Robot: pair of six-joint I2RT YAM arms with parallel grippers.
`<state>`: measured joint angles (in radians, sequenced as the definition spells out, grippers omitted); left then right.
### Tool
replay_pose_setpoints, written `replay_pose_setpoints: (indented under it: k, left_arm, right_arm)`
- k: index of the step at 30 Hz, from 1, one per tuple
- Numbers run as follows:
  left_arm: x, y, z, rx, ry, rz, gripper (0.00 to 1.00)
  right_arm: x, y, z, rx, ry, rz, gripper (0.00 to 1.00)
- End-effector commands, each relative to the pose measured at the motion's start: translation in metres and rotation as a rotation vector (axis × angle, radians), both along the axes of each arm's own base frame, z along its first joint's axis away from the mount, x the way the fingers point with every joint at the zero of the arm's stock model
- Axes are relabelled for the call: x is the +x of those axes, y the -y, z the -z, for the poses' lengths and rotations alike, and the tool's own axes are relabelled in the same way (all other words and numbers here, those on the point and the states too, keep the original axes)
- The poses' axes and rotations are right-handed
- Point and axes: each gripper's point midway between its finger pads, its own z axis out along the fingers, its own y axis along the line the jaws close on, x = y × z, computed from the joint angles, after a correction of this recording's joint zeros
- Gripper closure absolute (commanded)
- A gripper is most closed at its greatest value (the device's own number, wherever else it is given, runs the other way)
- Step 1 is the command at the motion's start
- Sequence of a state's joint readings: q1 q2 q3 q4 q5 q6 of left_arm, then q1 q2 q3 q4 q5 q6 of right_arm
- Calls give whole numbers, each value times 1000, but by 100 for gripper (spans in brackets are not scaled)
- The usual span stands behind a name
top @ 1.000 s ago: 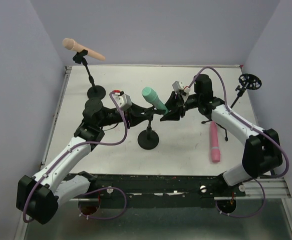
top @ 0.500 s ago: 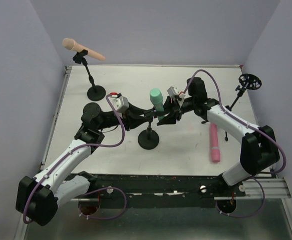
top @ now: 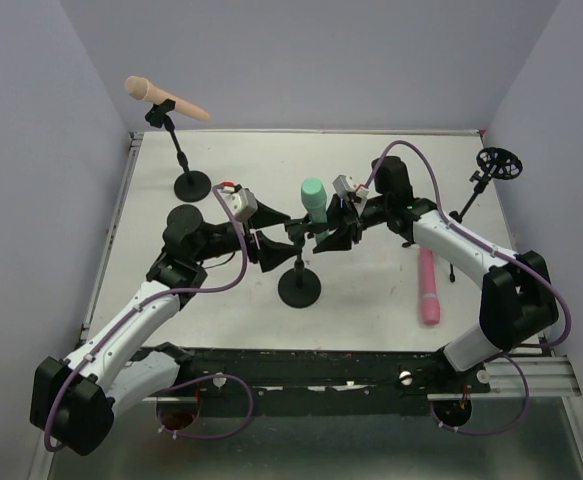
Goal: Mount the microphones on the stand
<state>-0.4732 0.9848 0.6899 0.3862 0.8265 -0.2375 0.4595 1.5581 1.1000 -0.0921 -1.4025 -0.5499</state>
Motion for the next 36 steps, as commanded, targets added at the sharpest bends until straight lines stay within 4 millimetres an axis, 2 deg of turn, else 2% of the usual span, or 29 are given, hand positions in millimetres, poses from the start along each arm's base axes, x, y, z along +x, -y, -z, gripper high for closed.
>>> replay_pose_setpoints:
  k: [1,2,6,8,11,14,16,19,22,27,36]
  left_arm:
    - [-3,-5,-16,-10,26,-22,6]
    - [-3,-6,-17,-9,34,-30,2]
    - [-6,-15,-16,-6,33,-80,2]
    - [-9,-23,-8,-18,9,-119,2]
    - [-17,-33,2,-66,3,-158,2]
    - [-27,-35,12,-89,28,-142,2]
    - [-29,-34,21,-61,49,-131,2]
    - [-27,-34,24,9,135,-128,2]
    - [-26,-37,16,61,263,-131,2]
    - [-22,-39,-10,92,444,-133,2]
    - [-5,-19,-45,132,418,-39,2]
  right_arm:
    - [-8,0,-5,-7,-21,-9,55]
    - [-8,0,-6,-9,-19,-2,49]
    - [-3,2,-8,-34,-14,54,18]
    - [1,3,-9,-49,-8,94,11]
    - [5,9,-14,-49,-1,123,9]
    - [9,18,-18,-46,0,145,8]
    - [8,22,-22,-44,17,158,8]
    - [3,25,-31,-33,49,158,4]
    - [-7,24,-39,-4,18,101,4]
    - [1,27,-36,-35,51,166,3]
    - [-9,37,-27,-45,56,175,2]
